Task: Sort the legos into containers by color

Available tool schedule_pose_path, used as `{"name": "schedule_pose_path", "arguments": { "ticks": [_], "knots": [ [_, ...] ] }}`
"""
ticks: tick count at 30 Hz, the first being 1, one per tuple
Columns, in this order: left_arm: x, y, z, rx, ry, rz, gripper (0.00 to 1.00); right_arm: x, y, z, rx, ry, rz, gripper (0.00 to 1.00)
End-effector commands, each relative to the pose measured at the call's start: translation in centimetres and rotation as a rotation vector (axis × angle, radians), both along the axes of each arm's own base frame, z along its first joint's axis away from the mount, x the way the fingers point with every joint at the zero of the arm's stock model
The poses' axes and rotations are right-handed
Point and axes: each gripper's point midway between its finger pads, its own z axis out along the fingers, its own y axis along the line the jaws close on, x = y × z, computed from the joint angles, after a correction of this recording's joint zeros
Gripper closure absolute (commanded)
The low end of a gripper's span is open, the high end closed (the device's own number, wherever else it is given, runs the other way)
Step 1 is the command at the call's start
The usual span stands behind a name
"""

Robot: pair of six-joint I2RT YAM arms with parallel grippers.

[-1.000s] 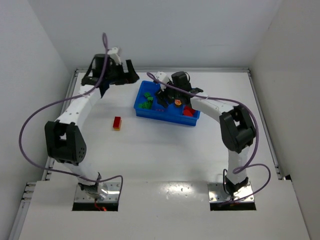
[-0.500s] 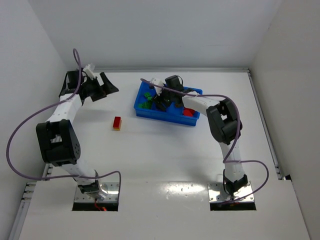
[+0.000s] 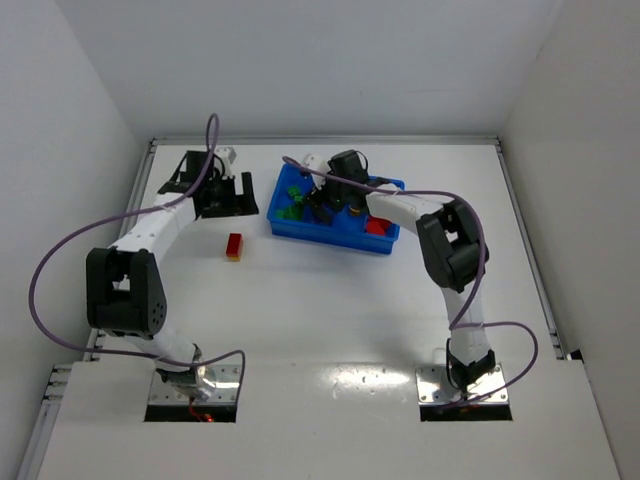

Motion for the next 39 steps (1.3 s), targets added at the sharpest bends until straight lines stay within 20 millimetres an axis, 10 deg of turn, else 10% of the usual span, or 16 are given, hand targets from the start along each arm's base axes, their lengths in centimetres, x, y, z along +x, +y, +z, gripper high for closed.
{"name": "schedule_pose_path", "arguments": {
  "ticks": [1,10,19,39],
  "knots": [
    [-0.8,2.1,-0.7,0.127,0.018,0.054,0.0,0.7,0.9,8.4,0.112,-0.131,-0.023,0.14],
    [-1.6,1.2,-4.1,0.148,0.119,0.024,0.23,-0.8,-1.1,15.0,0.195,-0.189,-0.071,0.14],
    [-2.8,1.0,-6.4,0.229,0.19,0.024,0.25,-1.2,-3.8,18.3,0.233,-0.218,-0.134,0.14],
    [-5.0,2.3,-9.0,0.287,0.285,0.053,0.33,-0.8,-5.7,17.7,0.23,-0.199,-0.17,0.14]
  ]
}}
